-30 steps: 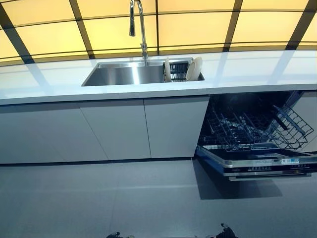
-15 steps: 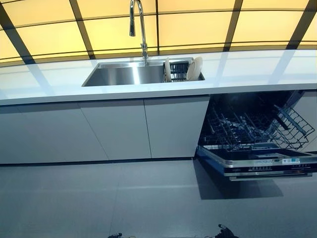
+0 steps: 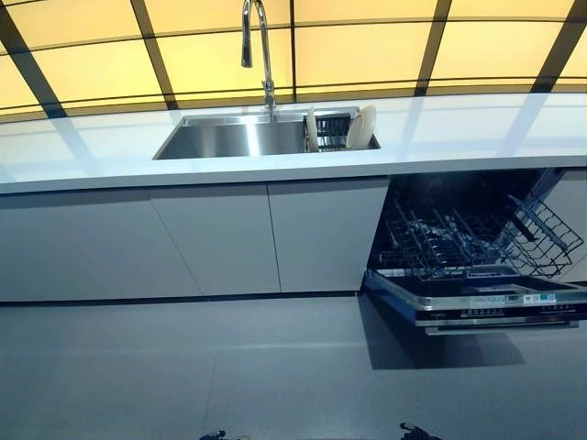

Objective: Take plates into dishwasher

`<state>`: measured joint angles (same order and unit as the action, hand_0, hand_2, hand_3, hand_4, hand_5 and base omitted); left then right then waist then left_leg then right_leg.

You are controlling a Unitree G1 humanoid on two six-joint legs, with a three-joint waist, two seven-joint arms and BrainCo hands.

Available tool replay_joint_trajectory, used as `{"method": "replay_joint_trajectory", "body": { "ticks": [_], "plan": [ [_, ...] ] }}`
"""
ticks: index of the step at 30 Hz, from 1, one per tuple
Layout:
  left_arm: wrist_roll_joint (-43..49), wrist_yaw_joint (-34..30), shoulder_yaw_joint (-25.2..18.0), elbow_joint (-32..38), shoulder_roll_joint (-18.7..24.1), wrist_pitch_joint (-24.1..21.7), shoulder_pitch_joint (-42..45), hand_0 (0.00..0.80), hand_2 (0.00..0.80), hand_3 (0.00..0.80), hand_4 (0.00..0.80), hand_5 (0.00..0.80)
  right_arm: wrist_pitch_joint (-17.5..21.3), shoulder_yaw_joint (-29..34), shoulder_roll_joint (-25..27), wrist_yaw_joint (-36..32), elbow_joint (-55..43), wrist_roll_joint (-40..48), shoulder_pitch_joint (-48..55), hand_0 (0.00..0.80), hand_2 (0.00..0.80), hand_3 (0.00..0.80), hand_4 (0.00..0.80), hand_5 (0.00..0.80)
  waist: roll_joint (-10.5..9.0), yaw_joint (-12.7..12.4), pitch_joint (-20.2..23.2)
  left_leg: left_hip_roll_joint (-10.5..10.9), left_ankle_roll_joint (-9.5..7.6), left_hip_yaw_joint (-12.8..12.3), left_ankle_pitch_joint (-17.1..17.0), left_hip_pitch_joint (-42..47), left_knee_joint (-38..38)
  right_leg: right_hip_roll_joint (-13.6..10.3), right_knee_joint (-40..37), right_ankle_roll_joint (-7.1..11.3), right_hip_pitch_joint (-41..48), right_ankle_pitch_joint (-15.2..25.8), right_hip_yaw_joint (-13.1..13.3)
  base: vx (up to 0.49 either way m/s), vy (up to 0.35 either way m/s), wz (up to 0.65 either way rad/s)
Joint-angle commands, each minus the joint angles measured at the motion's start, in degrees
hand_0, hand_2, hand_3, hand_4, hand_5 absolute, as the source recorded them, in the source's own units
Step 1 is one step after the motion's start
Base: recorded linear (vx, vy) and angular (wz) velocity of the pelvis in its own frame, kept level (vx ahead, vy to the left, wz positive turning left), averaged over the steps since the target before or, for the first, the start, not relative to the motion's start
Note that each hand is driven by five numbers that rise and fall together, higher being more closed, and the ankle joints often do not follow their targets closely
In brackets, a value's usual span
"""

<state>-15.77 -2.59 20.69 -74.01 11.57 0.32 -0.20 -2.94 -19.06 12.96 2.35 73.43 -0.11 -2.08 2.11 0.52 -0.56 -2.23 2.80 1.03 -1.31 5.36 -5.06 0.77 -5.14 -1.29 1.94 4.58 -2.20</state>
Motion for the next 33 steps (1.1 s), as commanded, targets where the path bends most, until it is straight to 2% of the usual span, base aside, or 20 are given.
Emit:
{"method": "replay_joint_trajectory", "body": {
  "ticks": [1,7,10,11,12,13,14,15,16,17,18,19,20,22,25,26,27,29,31,33],
  "plan": [
    [1.18,0.54,-1.34,-3.29,-3.95,0.19,-3.13,0.000,0.000,0.000,0.000,0.000,-1.17,-3.42,-3.13,-1.38,2.91,-1.88,-2.13,0.000,0.000,0.000,0.000,0.000,-4.02,-0.74,-1.74,6.53,-5.99,0.42,0.50,-0.35,0.06,-1.42,0.98,3.22,2.85,-0.90,-1.64,0.041,0.012,0.03],
    [3.03,2.06,-1.16,-4.04,-3.70,-0.43,-3.61,0.000,0.000,0.000,0.000,0.000,-0.83,-3.43,-3.35,-1.53,2.15,0.02,-1.96,0.000,0.000,0.000,0.000,0.000,-5.21,-1.07,-2.51,5.95,-6.46,0.57,0.78,0.73,0.06,-0.75,2.67,2.69,2.95,-2.00,-1.47,0.088,-0.072,0.05],
    [1.78,5.20,-2.08,-3.77,-3.77,-1.44,-3.89,0.000,0.000,0.000,0.000,0.000,-0.80,-3.83,-3.26,-1.80,1.95,1.19,-2.41,0.000,0.000,0.000,0.000,0.000,-6.51,-0.96,-3.68,4.46,-5.84,-1.22,3.11,-0.10,6.47,-0.54,4.25,1.49,2.69,-2.83,-1.24,0.103,-0.160,-0.04],
    [1.24,6.41,-2.78,-3.52,-3.68,-1.65,-4.17,0.000,0.000,0.000,0.000,0.000,-0.94,-3.96,-3.08,-1.82,1.59,1.58,-2.53,0.000,0.000,0.000,0.000,0.000,-7.45,-0.93,-4.63,4.05,-5.43,-2.78,4.24,-2.05,12.94,-0.97,4.99,0.98,2.46,-2.77,-1.38,0.056,-0.191,-0.13],
    [0.71,7.55,-3.72,-3.33,-3.53,-2.14,-4.58,0.000,0.000,0.000,0.000,0.000,-1.05,-4.23,-2.80,-1.74,1.12,2.18,-2.60,0.000,0.000,0.000,0.000,0.000,-8.31,-1.07,-5.91,3.51,-4.96,-3.73,3.06,-6.19,21.93,-1.18,5.78,0.14,2.18,-2.74,-1.45,0.033,-0.234,-0.34],
    [-0.56,7.96,-4.50,-3.39,-3.42,-2.84,-4.69,0.000,0.000,0.000,0.000,0.000,-0.84,-4.62,-2.34,-2.00,0.62,2.09,-2.59,0.000,0.000,0.000,0.000,0.000,-8.69,-1.52,-7.55,3.42,-4.58,-3.30,-0.39,-12.10,30.73,-0.86,7.09,-0.99,1.93,-3.07,-1.01,0.043,-0.224,-0.44],
    [-2.20,7.93,-5.52,-3.15,-3.24,-3.39,-4.54,0.000,0.000,0.000,0.000,0.000,-1.39,-4.91,-1.88,-2.64,-0.21,0.89,-2.52,0.000,0.000,0.000,0.000,0.000,-8.35,-2.46,-9.14,3.72,-3.66,-1.39,-5.86,-18.24,36.19,-0.04,8.18,-1.95,2.21,-3.39,0.10,0.099,-0.134,-0.33],
    [-2.72,7.50,-6.10,-2.92,-3.11,-3.50,-4.45,0.000,0.000,0.000,0.000,0.000,-1.83,-5.18,-1.74,-2.79,-0.15,-0.02,-2.46,0.000,0.000,0.000,0.000,0.000,-7.40,-3.27,-10.15,4.37,-2.87,-1.10,-8.26,-20.30,33.79,0.84,8.24,-1.86,3.02,-3.57,1.13,0.226,-0.015,-0.22],
    [-2.91,7.07,-6.44,-2.88,-2.99,-3.53,-4.18,0.000,0.000,0.000,0.000,0.000,-1.82,-5.36,-1.61,-2.78,0.60,-0.46,-2.40,0.000,0.000,0.000,0.000,0.000,-5.93,-4.04,-10.76,3.68,-1.74,-1.91,-10.21,-19.68,26.19,1.91,7.88,-1.35,4.60,-4.22,1.86,0.451,0.114,-0.51],
    [-2.81,6.87,-6.03,-2.81,-3.20,-3.72,-3.47,0.000,0.000,0.000,0.000,0.000,-1.54,-4.79,-1.06,-3.20,2.46,-0.81,-2.71,0.000,0.000,0.000,0.000,0.000,-3.67,-4.66,-11.35,2.39,-1.21,-4.01,-11.41,-19.08,15.70,2.89,7.52,-0.87,6.75,-5.72,2.68,0.640,0.165,-0.69],
    [-3.12,6.87,-5.11,-2.99,-3.20,-3.25,-3.12,0.000,0.000,0.000,0.000,0.000,-1.20,-4.15,-0.72,-3.10,3.73,-1.58,-2.98,0.000,0.000,0.000,0.000,0.000,-1.99,-5.86,-11.48,2.39,-0.71,-4.02,-13.67,-21.04,7.17,3.86,7.13,-0.92,8.75,-6.75,3.78,0.685,0.156,-0.61],
    [-4.02,7.00,-4.79,-3.20,-3.39,-2.75,-2.87,0.000,0.000,0.000,0.000,0.000,-1.34,-3.99,-0.61,-2.85,4.32,-1.39,-3.15,0.000,0.000,0.000,0.000,0.000,-1.78,-6.97,-11.67,3.16,-0.35,-3.03,-14.86,-22.50,1.93,3.77,6.89,-0.96,10.43,-7.40,5.18,0.606,0.103,-0.12],
    [-5.38,7.43,-5.12,-3.48,-3.73,-2.16,-2.63,0.000,0.000,0.000,0.000,0.000,-1.72,-3.44,-0.48,-2.60,4.90,-0.75,-3.32,0.000,0.000,0.000,0.000,0.000,-2.01,-7.57,-11.45,4.16,-0.38,-2.76,-14.49,-24.01,0.80,3.28,6.70,-0.94,11.62,-8.22,5.95,0.517,0.087,-0.31],
    [-7.20,8.66,-6.22,-3.68,-4.21,-1.58,-2.57,0.000,0.000,0.000,0.000,0.000,-2.15,-2.25,-0.32,-2.30,5.42,-0.12,-3.48,0.000,0.000,0.000,0.000,0.000,-1.84,-7.82,-11.18,4.19,-0.64,-4.15,-14.14,-24.01,2.05,2.59,6.66,-0.70,12.55,-9.32,5.50,0.414,0.124,-0.42],
    [-5.23,9.77,-8.57,-4.75,-3.95,-1.17,-1.71,0.000,0.000,0.000,0.000,0.000,-2.84,-0.41,-0.53,-1.22,6.98,-1.76,-4.21,0.000,0.000,0.000,0.000,0.000,-1.67,-8.54,-8.32,4.06,-2.51,-3.72,-11.37,-20.70,4.03,-1.90,9.11,1.70,15.67,-11.82,3.26,0.562,0.225,-0.27],
    [-4.26,10.03,-8.75,-4.88,-3.44,-0.92,-1.43,0.000,0.000,0.000,0.000,0.000,-3.15,0.57,-0.83,-0.63,6.51,-0.99,-3.73,0.000,0.000,0.000,0.000,0.000,-2.35,-8.61,-7.38,4.95,-3.26,-3.24,-10.18,-20.25,6.04,-3.17,11.11,2.97,16.41,-9.82,2.69,0.542,0.196,-0.46],
    [-4.06,9.75,-8.71,-4.60,-2.60,-0.40,-1.24,0.000,0.000,0.000,0.000,0.000,-3.37,1.21,-1.15,-0.12,5.94,-0.77,-3.21,0.000,0.000,0.000,0.000,0.000,-3.06,-8.15,-6.34,5.56,-4.37,-3.96,-8.75,-19.10,7.18,-3.99,14.73,4.45,15.79,-6.27,1.88,0.552,0.219,-0.25],
    [-2.41,8.62,-8.41,-4.59,-1.43,0.05,-1.63,0.000,0.000,0.000,0.000,0.000,-2.17,1.87,-1.40,1.29,5.72,-1.05,-2.70,0.000,0.000,0.000,0.000,0.000,-3.10,-7.26,-5.29,6.34,-6.02,-3.82,-7.29,-16.38,6.85,-5.38,24.05,6.51,12.34,-0.63,-0.15,0.430,0.187,-0.11],
    [-1.23,8.12,-8.05,-4.76,-0.87,0.16,-2.05,0.000,0.000,0.000,0.000,0.000,-1.82,2.09,-1.34,2.19,5.54,-0.10,-2.65,0.000,0.000,0.000,0.000,0.000,-2.56,-6.90,-5.12,6.81,-6.62,-2.82,-6.61,-14.71,6.63,-5.57,29.59,6.92,9.80,1.82,-0.70,0.325,0.116,0.07],
    [1.16,7.32,-7.43,-4.64,0.25,0.19,-2.69,0.000,0.000,0.000,0.000,0.000,-1.34,2.47,-0.87,3.18,4.87,1.70,-3.07,0.000,0.000,0.000,0.000,0.000,-1.68,-4.99,-5.24,7.07,-7.00,-1.31,-5.17,-10.72,6.27,-4.29,31.80,6.51,2.32,3.80,-1.54,0.486,0.077,0.25]
  ]
}}
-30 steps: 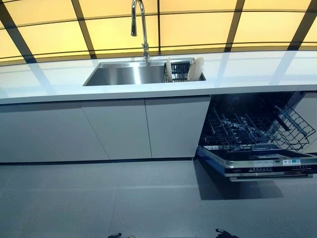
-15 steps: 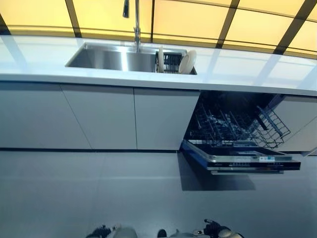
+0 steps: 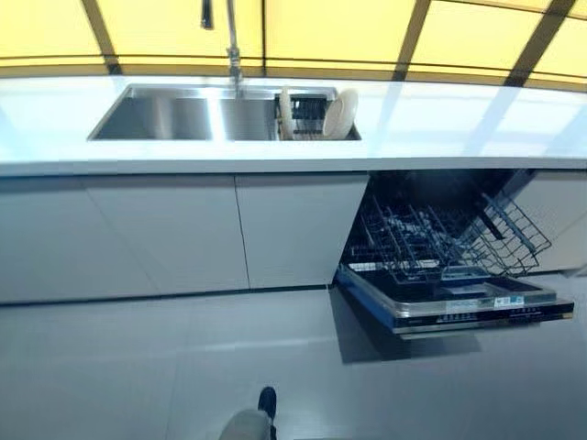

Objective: Take plates into dishwasher

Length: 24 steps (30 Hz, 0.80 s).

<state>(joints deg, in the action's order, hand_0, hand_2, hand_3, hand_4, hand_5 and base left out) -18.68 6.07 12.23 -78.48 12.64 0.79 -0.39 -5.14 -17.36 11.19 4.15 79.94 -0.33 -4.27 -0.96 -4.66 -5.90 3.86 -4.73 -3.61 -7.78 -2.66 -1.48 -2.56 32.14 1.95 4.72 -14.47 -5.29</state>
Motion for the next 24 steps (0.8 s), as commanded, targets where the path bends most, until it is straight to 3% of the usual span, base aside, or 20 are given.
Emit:
{"method": "replay_joint_trajectory", "body": {
  "ticks": [1,3,4,6,7,9,10,11,12,14,15,17,18,20,24],
  "plan": [
    [3.61,-1.41,1.50,0.05,-0.17,-0.34,-2.99,0.000,0.000,0.000,0.000,0.000,1.18,0.68,1.16,0.95,-1.90,1.59,-1.17,0.000,0.000,0.000,0.000,0.000,1.70,1.84,-0.59,1.14,0.62,4.52,1.95,0.69,1.73,-1.23,-7.01,2.77,-4.96,21.65,0.17,0.571,-0.045,0.40],
    [3.02,-2.20,2.37,0.59,0.69,-0.39,-4.28,0.000,0.000,0.000,0.000,0.000,2.58,0.21,1.99,0.34,-1.94,1.42,-1.53,0.000,0.000,0.000,0.000,0.000,2.21,3.86,-1.08,0.80,1.21,6.52,3.62,5.39,0.10,-2.74,-18.96,1.89,-9.44,20.59,-2.48,0.573,-0.155,0.55],
    [3.26,-2.72,2.98,0.65,0.83,-0.75,-4.99,0.000,0.000,0.000,0.000,0.000,3.50,-0.05,2.26,0.77,-1.97,2.37,-1.60,0.000,0.000,0.000,0.000,0.000,1.90,5.10,-1.26,1.23,1.34,8.20,5.22,7.25,-0.89,-2.94,-26.22,2.81,-12.03,22.58,-1.97,0.582,-0.265,0.52],
    [3.74,-3.59,3.17,0.08,0.53,-1.45,-6.16,0.000,0.000,0.000,0.000,0.000,4.71,0.56,2.22,1.34,-1.97,2.69,-1.72,0.000,0.000,0.000,0.000,0.000,1.68,7.58,-1.32,1.69,1.44,11.22,8.07,9.81,-1.88,-3.11,-36.78,5.19,-16.56,28.98,1.71,0.668,-0.302,0.95],
    [3.85,-3.94,3.08,-0.05,0.34,-1.47,-6.74,0.000,0.000,0.000,0.000,0.000,4.48,1.21,2.17,1.26,-1.99,1.75,-2.47,0.000,0.000,0.000,0.000,0.000,2.17,8.63,-1.42,1.12,1.30,12.65,9.61,11.03,-1.07,-1.93,-37.14,4.92,-19.58,28.57,4.04,0.618,-0.272,0.89],
    [3.84,-3.69,3.33,0.15,-0.17,-1.74,-6.58,0.000,0.000,0.000,0.000,0.000,3.60,0.68,1.93,1.22,-2.29,1.85,-3.00,0.000,0.000,0.000,0.000,0.000,1.40,8.90,-1.63,1.25,1.00,13.60,12.14,12.22,0.83,-1.77,-35.26,4.10,-18.04,29.08,4.76,0.425,-0.217,0.41],
    [3.47,-3.28,3.74,0.04,-0.57,-2.17,-6.25,0.000,0.000,0.000,0.000,0.000,2.60,0.33,1.63,1.56,-2.57,1.67,-3.27,0.000,0.000,0.000,0.000,0.000,0.62,8.44,-1.38,1.15,0.85,12.97,13.33,11.91,2.42,-2.08,-33.76,3.45,-16.46,27.84,3.67,0.368,-0.214,0.34],
    [2.97,-2.32,3.55,0.24,-1.23,-2.15,-5.66,0.000,0.000,0.000,0.000,0.000,1.46,-0.16,1.56,1.35,-3.00,0.72,-3.50,0.000,0.000,0.000,0.000,0.000,0.04,8.37,-0.78,0.25,1.62,12.82,13.31,12.38,5.29,-1.69,-32.19,2.58,-15.38,27.59,4.18,0.569,-0.282,0.46],
    [2.29,-0.92,3.24,0.60,-2.51,-2.36,-4.93,0.000,0.000,0.000,0.000,0.000,0.76,-1.14,1.70,-0.02,-3.50,0.27,-3.41,0.000,0.000,0.000,0.000,0.000,-0.62,8.74,0.19,-2.51,3.38,10.93,10.66,13.53,11.13,-0.83,-30.73,1.13,-13.77,26.91,4.03,0.548,-0.256,0.43],
    [5.88,-2.02,3.33,0.65,-3.89,-3.20,-4.41,0.000,0.000,0.000,0.000,0.000,1.01,-2.09,2.24,-1.81,-4.66,-1.09,-3.45,0.000,0.000,0.000,0.000,0.000,-2.09,8.39,0.45,-5.14,5.47,7.24,4.58,9.91,23.64,-0.75,-31.28,-0.61,-10.49,25.70,3.62,0.441,-0.281,0.59],
    [6.31,-2.84,3.75,0.57,-4.71,-3.46,-4.34,0.000,0.000,0.000,0.000,0.000,0.89,-2.68,2.54,-2.92,-5.33,-1.63,-3.73,0.000,0.000,0.000,0.000,0.000,-3.50,7.67,0.04,-5.15,5.57,5.34,2.24,4.78,31.46,-1.06,-31.24,-1.71,-8.47,24.87,3.82,0.284,-0.256,0.56],
    [4.15,-1.05,4.00,0.99,-5.28,-5.82,-4.05,0.000,0.000,0.000,0.000,0.000,0.98,-3.74,2.81,-2.93,-6.23,-2.61,-3.76,0.000,0.000,0.000,0.000,0.000,-3.59,5.76,-0.82,-4.38,5.37,3.51,1.62,-2.57,34.50,-0.14,-31.23,-2.89,-4.36,22.10,3.45,0.325,-0.118,-0.01],
    [3.73,-0.70,4.13,1.21,-5.02,-5.98,-3.92,0.000,0.000,0.000,0.000,0.000,0.92,-4.07,2.85,-2.70,-6.38,-2.12,-3.73,0.000,0.000,0.000,0.000,0.000,-3.21,5.16,-1.11,-4.52,5.41,2.71,1.70,-3.16,31.49,0.29,-31.32,-2.91,-2.72,20.77,3.27,0.380,0.045,-0.41],
    [2.35,0.37,4.72,1.39,-4.34,-6.81,-3.80,0.000,0.000,0.000,0.000,0.000,0.87,-4.64,2.54,-2.61,-5.70,-2.49,-4.39,0.000,0.000,0.000,0.000,0.000,-1.88,3.95,-1.22,-5.37,5.32,0.71,2.49,-2.50,16.31,1.09,-31.68,-2.28,-0.17,18.28,2.78,0.385,0.178,-0.28],
    [3.36,1.32,5.20,1.31,-4.27,-6.75,-5.24,0.000,0.000,0.000,0.000,0.000,1.45,-5.51,2.04,-3.37,-5.09,-1.17,-4.94,0.000,0.000,0.000,0.000,0.000,-1.19,0.94,-1.25,-6.17,6.76,4.39,-1.56,-4.09,0.16,1.27,-32.92,-1.53,4.84,15.09,4.91,0.379,0.188,-0.30]
  ]
}}
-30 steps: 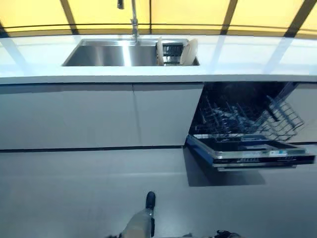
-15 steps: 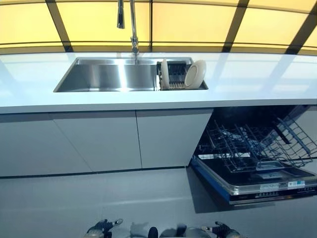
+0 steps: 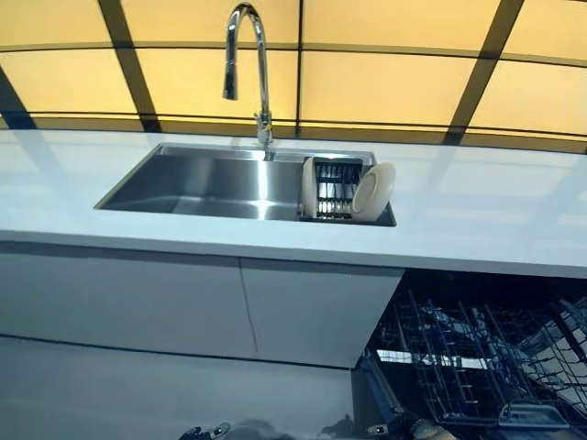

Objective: Take plates into dishwasher

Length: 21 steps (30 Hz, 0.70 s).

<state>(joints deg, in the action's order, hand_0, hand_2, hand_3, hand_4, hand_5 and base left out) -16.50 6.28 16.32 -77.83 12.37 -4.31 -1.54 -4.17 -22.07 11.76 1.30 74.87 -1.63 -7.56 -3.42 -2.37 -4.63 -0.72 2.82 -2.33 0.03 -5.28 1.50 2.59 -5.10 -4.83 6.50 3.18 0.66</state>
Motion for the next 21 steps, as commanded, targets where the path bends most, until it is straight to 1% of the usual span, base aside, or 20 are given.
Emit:
{"method": "replay_joint_trajectory", "body": {
  "ticks": [1,2,3,4,5,7,8,9,12,14,15,16,17,18,19,20,21],
  "plan": [
    [3.03,2.14,1.08,0.77,-4.35,-1.10,-4.61,0.000,0.000,0.000,0.000,0.000,0.49,-0.60,1.41,-0.94,0.12,-0.31,-1.80,0.000,0.000,0.000,0.000,0.000,1.30,-1.98,-2.07,-2.15,-0.46,3.91,-10.84,-2.91,-4.42,-4.28,4.23,5.67,5.27,-4.36,0.96,0.381,0.215,-0.59],
    [2.31,3.23,0.91,0.77,-4.51,-0.17,-4.83,0.000,0.000,0.000,0.000,0.000,0.44,-0.43,1.40,-1.66,0.25,-0.86,-1.80,0.000,0.000,0.000,0.000,0.000,1.36,-2.03,-1.71,-2.26,-0.65,4.03,-10.63,-3.29,-3.98,-4.78,4.60,6.00,6.11,-5.61,1.76,0.412,0.254,-0.69],
    [1.45,3.99,0.25,0.80,-4.36,0.55,-4.91,0.000,0.000,0.000,0.000,0.000,-0.14,-0.16,1.14,-2.09,0.42,-1.59,-1.59,0.000,0.000,0.000,0.000,0.000,1.45,-1.67,-1.16,-2.18,-0.85,3.20,-9.82,-3.09,-3.16,-5.56,5.44,6.70,6.58,-6.45,1.86,0.294,0.191,-0.47],
    [1.86,4.11,0.07,0.82,-4.17,0.64,-4.98,0.000,0.000,0.000,0.000,0.000,-0.29,-0.09,0.97,-2.11,0.47,-1.74,-1.40,0.000,0.000,0.000,0.000,0.000,1.45,-1.46,-0.94,-2.12,-0.97,2.81,-9.39,-2.94,-2.69,-5.97,5.77,6.99,6.58,-6.53,1.67,0.301,0.179,-0.32],
    [2.31,3.95,0.24,0.83,-3.42,0.86,-5.30,0.000,0.000,0.000,0.000,0.000,0.52,-0.32,0.66,-2.90,0.56,-1.42,-1.01,0.000,0.000,0.000,0.000,0.000,1.39,-1.26,-0.66,-1.42,-1.46,3.37,-8.12,-2.36,-1.27,-7.10,6.15,7.49,6.02,-6.04,0.86,0.251,0.121,-0.21],
    [2.24,3.31,0.44,0.59,-2.66,1.33,-5.51,0.000,0.000,0.000,0.000,0.000,1.98,-0.73,0.12,-4.04,0.67,-2.23,-0.94,0.000,0.000,0.000,0.000,0.000,1.45,-1.45,-0.47,-0.98,-1.80,3.69,-7.28,-1.43,-0.63,-8.28,6.24,7.90,5.62,-5.36,-0.91,0.273,0.101,-0.23],
    [2.72,3.02,0.41,0.51,-1.97,1.76,-5.54,0.000,0.000,0.000,0.000,0.000,2.41,-1.69,-0.32,-4.52,0.17,-1.17,-0.88,0.000,0.000,0.000,0.000,0.000,1.49,-1.83,-0.06,-0.58,-2.37,3.79,-6.70,-1.03,-0.05,-8.98,6.26,7.97,5.46,-5.04,-2.20,0.243,0.083,-0.29],
    [2.75,2.98,0.38,0.47,-1.60,1.74,-5.56,0.000,0.000,0.000,0.000,0.000,2.47,-2.13,-0.46,-5.14,-0.34,-0.31,-0.89,0.000,0.000,0.000,0.000,0.000,1.45,-1.95,0.20,-0.41,-2.57,3.94,-6.57,-0.97,0.13,-9.13,6.17,8.01,5.40,-4.84,-2.40,0.240,0.089,-0.27],
    [3.30,1.46,0.47,0.41,-1.26,1.61,-6.00,0.000,0.000,0.000,0.000,0.000,5.44,-3.62,-0.98,-7.72,-2.12,1.04,-1.15,0.000,0.000,0.000,0.000,0.000,1.29,-2.05,1.14,0.05,-3.15,4.09,-5.91,-0.28,0.05,-9.68,5.91,8.40,4.98,-4.28,-2.84,0.172,0.072,-0.13],
    [4.78,0.45,0.92,0.82,-1.47,1.72,-6.10,0.000,0.000,0.000,0.000,0.000,7.14,-4.64,-1.27,-10.72,-4.12,1.95,-1.38,0.000,0.000,0.000,0.000,0.000,1.10,-2.10,1.76,0.29,-3.43,4.14,-5.54,0.44,-0.38,-9.85,5.89,8.72,4.81,-4.20,-2.71,0.165,0.064,-0.10],
    [5.43,0.11,1.27,1.12,-1.52,1.76,-6.10,0.000,0.000,0.000,0.000,0.000,9.14,-5.14,-1.04,-11.93,-5.56,1.25,-1.43,0.000,0.000,0.000,0.000,0.000,0.94,-2.04,1.97,0.37,-3.56,3.96,-5.19,0.52,-0.21,-10.03,5.96,8.86,4.61,-4.11,-2.48,0.148,0.060,-0.10],
    [5.89,-0.05,1.51,1.54,-1.48,1.76,-6.00,0.000,0.000,0.000,0.000,0.000,9.73,-5.69,-0.48,-14.14,-7.93,2.06,-1.57,0.000,0.000,0.000,0.000,0.000,0.74,-1.98,2.02,0.42,-3.63,3.84,-4.89,0.49,0.12,-10.24,6.07,9.06,4.31,-3.92,-2.36,0.091,0.041,-0.07],
    [6.18,-0.13,1.67,1.98,-1.38,1.70,-5.83,0.000,0.000,0.000,0.000,0.000,9.42,-6.16,0.11,-16.10,-10.57,2.85,-1.67,0.000,0.000,0.000,0.000,0.000,0.57,-1.90,2.02,0.43,-3.68,3.74,-4.68,0.50,0.34,-10.41,6.15,9.23,4.04,-3.76,-2.32,0.072,0.035,-0.11],
    [6.61,-0.30,1.97,3.04,-0.98,1.67,-5.11,0.000,0.000,0.000,0.000,0.000,7.58,-6.93,1.73,-21.32,-17.58,3.80,-1.51,0.000,0.000,0.000,0.000,0.000,0.25,-1.57,2.01,0.43,-3.92,3.35,-4.23,0.66,0.56,-10.68,6.40,9.44,3.57,-3.64,-2.17,0.062,0.033,-0.14],
    [6.80,-0.36,2.08,3.36,-0.83,1.78,-4.87,0.000,0.000,0.000,0.000,0.000,7.59,-7.10,2.28,-24.21,-19.26,3.81,-1.45,0.000,0.000,0.000,0.000,0.000,0.16,-1.45,1.99,0.44,-4.01,3.24,-4.09,0.71,0.60,-10.73,6.53,9.47,3.45,-3.67,-2.07,0.055,0.037,-0.20],
    [7.33,-0.28,1.81,3.92,-0.18,1.82,-4.40,0.000,0.000,0.000,0.000,0.000,6.36,-7.86,3.64,-27.82,-24.55,3.46,-0.86,0.000,0.000,0.000,0.000,0.000,-0.06,-1.21,2.10,0.69,-4.30,3.19,-4.06,0.62,0.55,-10.65,6.90,9.53,3.20,-3.79,-1.55,0.029,0.025,-0.21],
    [7.49,-0.51,1.72,4.62,1.09,1.84,-3.88,0.000,0.000,0.000,0.000,0.000,4.41,-9.18,5.60,-31.07,-31.30,5.04,0.03,0.000,0.000,0.000,0.000,0.000,-0.59,-0.94,2.25,1.46,-4.95,3.17,-3.90,0.51,0.43,-11.03,9.18,10.17,1.81,-2.26,-1.23,0.020,0.034,-0.18]
  ]
}}
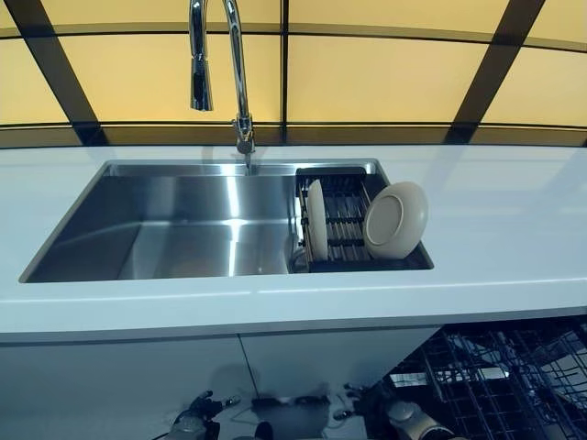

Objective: Take plates into dishwasher

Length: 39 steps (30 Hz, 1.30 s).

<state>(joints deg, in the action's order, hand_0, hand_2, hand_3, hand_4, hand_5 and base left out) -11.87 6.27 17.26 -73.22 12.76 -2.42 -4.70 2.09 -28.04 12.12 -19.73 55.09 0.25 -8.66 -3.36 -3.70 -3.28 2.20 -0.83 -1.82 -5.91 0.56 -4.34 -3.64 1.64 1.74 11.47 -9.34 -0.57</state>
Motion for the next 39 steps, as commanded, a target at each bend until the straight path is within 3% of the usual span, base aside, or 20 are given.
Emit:
{"method": "replay_joint_trajectory", "body": {
  "ticks": [1,3,4,5,9,11,12,13,19,21,23,25,26,27,30,31,35,39],
  "plan": [
    [2.87,-1.28,0.42,1.13,3.08,-0.36,0.11,0.000,0.000,0.000,0.000,0.000,-4.82,-4.18,9.69,-18.62,-21.46,6.46,1.45,0.000,0.000,0.000,0.000,0.000,-0.81,1.31,0.30,-0.99,-1.91,2.34,2.37,-4.30,5.94,-4.46,9.92,4.08,-8.20,13.72,-0.39,0.010,0.027,-0.08],
    [3.66,-1.82,-0.11,2.10,4.76,0.13,0.85,0.000,0.000,0.000,0.000,0.000,-8.16,-4.29,14.24,-24.65,-29.48,11.13,1.45,0.000,0.000,0.000,0.000,0.000,-0.59,2.18,-0.56,-1.31,-1.67,1.89,2.75,-2.28,5.63,-4.05,13.63,3.95,-12.87,15.54,-1.77,0.025,-0.002,-0.04],
    [2.46,-1.54,-1.06,1.72,6.77,-0.41,1.11,0.000,0.000,0.000,0.000,0.000,-10.63,-3.72,18.20,-31.70,-35.32,16.91,0.60,0.000,0.000,0.000,0.000,0.000,-0.65,3.11,-1.25,-2.33,-0.55,1.22,2.59,-0.26,4.56,-4.09,9.33,3.75,-15.01,15.55,-3.68,0.057,-0.090,-0.12],
    [1.53,-1.50,-1.60,1.44,7.34,-0.59,0.89,0.000,0.000,0.000,0.000,0.000,-11.45,-3.78,19.35,-34.31,-37.19,18.16,0.17,0.000,0.000,0.000,0.000,0.000,-1.00,3.63,-1.57,-2.48,-0.03,0.96,3.00,0.88,3.95,-4.25,5.09,4.20,-15.99,16.90,-4.51,0.047,-0.159,-0.06],
    [0.99,-1.68,-2.85,1.18,9.06,-0.93,0.06,0.000,0.000,0.000,0.000,0.000,-17.34,-3.31,23.98,-51.28,-45.04,25.51,-0.89,0.000,0.000,0.000,0.000,0.000,-1.44,4.51,-1.69,-3.64,0.54,0.25,3.54,1.07,3.95,-2.16,2.67,3.41,-16.21,16.03,-2.80,-0.011,-0.131,0.07],
    [1.25,-2.17,-2.84,0.76,8.97,-1.47,-0.03,0.000,0.000,0.000,0.000,0.000,-19.07,-2.86,24.34,-53.94,-45.63,28.24,-1.16,0.000,0.000,0.000,0.000,0.000,-1.57,4.33,-1.32,-3.70,0.85,0.25,3.17,1.45,3.26,-2.02,0.95,3.18,-14.97,16.13,-3.17,0.042,-0.059,0.19],
    [2.09,-2.96,-1.93,-0.23,7.95,-2.32,-0.25,0.000,0.000,0.000,0.000,0.000,-25.12,-2.02,23.33,-60.29,-47.58,33.62,-2.01,0.000,0.000,0.000,0.000,0.000,-1.85,3.86,-0.15,-3.65,1.27,0.74,2.54,1.70,1.93,-1.25,-2.15,2.61,-12.37,16.01,-2.61,0.069,-0.049,-0.01],
    [2.40,-2.65,-1.40,-1.08,7.36,-2.61,-0.31,0.000,0.000,0.000,0.000,0.000,-27.84,-2.37,22.53,-62.26,-49.31,35.05,-1.91,0.000,0.000,0.000,0.000,0.000,-2.00,3.61,0.57,-3.66,1.51,1.07,2.32,1.69,1.24,-1.07,-3.32,2.64,-11.46,15.91,-2.40,0.076,-0.059,0.06],
    [1.79,-3.18,0.38,-3.21,6.17,-3.22,-0.59,0.000,0.000,0.000,0.000,0.000,-36.96,-4.32,19.78,-63.97,-58.29,46.38,-1.38,0.000,0.000,0.000,0.000,0.000,-1.82,3.41,1.93,-4.00,2.19,1.45,2.33,2.04,-0.09,-1.19,-4.97,2.85,-10.07,15.53,-3.12,-0.005,-0.009,0.09],
    [1.69,-3.34,0.93,-4.00,5.69,-3.57,-0.21,0.000,0.000,0.000,0.000,0.000,-39.59,-2.63,18.05,-58.36,-62.65,55.87,-2.86,0.000,0.000,0.000,0.000,0.000,-1.56,3.54,2.31,-3.98,2.30,1.57,2.66,2.45,-0.22,-1.13,-5.19,2.91,-9.61,15.21,-3.03,-0.021,0.031,0.03],
    [2.08,-3.02,0.93,-5.13,4.98,-4.30,0.37,0.000,0.000,0.000,0.000,0.000,-40.96,1.66,14.41,-47.25,-64.99,66.62,-5.60,0.000,0.000,0.000,0.000,0.000,-1.19,3.71,2.80,-4.10,2.26,1.41,3.06,3.08,-0.40,-1.40,-5.40,2.99,-8.99,14.92,-3.09,-0.002,0.045,0.01],
    [2.26,-2.69,0.50,-5.55,4.49,-4.45,0.48,0.000,0.000,0.000,0.000,0.000,-39.26,5.80,13.02,-37.58,-65.51,73.22,-8.83,0.000,0.000,0.000,0.000,0.000,-0.95,3.79,3.25,-4.30,2.27,1.07,3.44,3.54,-0.54,-1.61,-5.55,3.07,-8.56,14.68,-3.22,0.018,0.049,-0.01],
    [2.33,-2.47,0.33,-5.63,4.29,-4.44,0.42,0.000,0.000,0.000,0.000,0.000,-36.39,8.09,12.92,-32.73,-65.10,74.37,-10.60,0.000,0.000,0.000,0.000,0.000,-0.87,3.94,3.51,-4.36,2.28,0.89,3.66,3.73,-0.55,-1.67,-5.56,3.05,-8.40,14.53,-3.16,0.023,0.038,0.00],
    [2.29,-2.48,0.29,-5.59,4.29,-4.42,0.43,0.000,0.000,0.000,0.000,0.000,-36.23,9.26,13.50,-31.24,-64.72,75.17,-11.55,0.000,0.000,0.000,0.000,0.000,-0.83,4.01,3.56,-4.41,2.32,0.79,3.76,3.82,-0.52,-1.71,-5.55,3.06,-8.32,14.48,-3.15,0.000,0.000,0.00],
    [2.23,-2.76,0.22,-4.95,4.48,-4.23,0.53,0.000,0.000,0.000,0.000,0.000,-29.70,14.21,17.72,-22.48,-63.06,79.37,-16.47,0.000,0.000,0.000,0.000,0.000,-0.73,4.44,3.81,-4.70,2.55,0.34,4.24,4.31,-0.41,-1.86,-5.49,3.06,-7.98,14.26,-3.04,0.023,0.016,0.01],
    [2.04,-2.90,0.60,-4.40,4.59,-3.91,0.62,0.000,0.000,0.000,0.000,0.000,-25.42,17.54,20.83,-18.42,-60.22,82.34,-19.83,0.000,0.000,0.000,0.000,0.000,-0.69,4.74,3.93,-4.81,2.68,0.13,4.46,4.55,-0.41,-1.92,-5.51,2.99,-7.75,14.12,-2.99,0.039,0.025,0.00],
    [1.29,-2.96,1.57,-3.53,4.69,-3.46,1.29,0.000,0.000,0.000,0.000,0.000,-19.42,22.70,27.90,-9.68,-52.14,86.42,-28.95,0.000,0.000,0.000,0.000,0.000,-0.69,5.07,4.40,-4.88,2.95,0.08,5.05,5.30,-0.52,-2.02,-5.73,2.97,-6.95,13.75,-2.97,0.057,0.028,-0.01],
    [1.32,-3.21,1.85,-3.95,4.75,-3.75,1.85,0.000,0.000,0.000,0.000,0.000,-15.30,22.82,33.84,-7.06,-47.02,85.04,-35.67,0.000,0.000,0.000,0.000,0.000,-1.05,4.97,4.90,-4.80,2.99,0.07,4.65,5.17,-0.66,-2.08,-5.64,2.78,-7.04,13.95,-3.10,0.022,0.009,0.00]
  ]
}}
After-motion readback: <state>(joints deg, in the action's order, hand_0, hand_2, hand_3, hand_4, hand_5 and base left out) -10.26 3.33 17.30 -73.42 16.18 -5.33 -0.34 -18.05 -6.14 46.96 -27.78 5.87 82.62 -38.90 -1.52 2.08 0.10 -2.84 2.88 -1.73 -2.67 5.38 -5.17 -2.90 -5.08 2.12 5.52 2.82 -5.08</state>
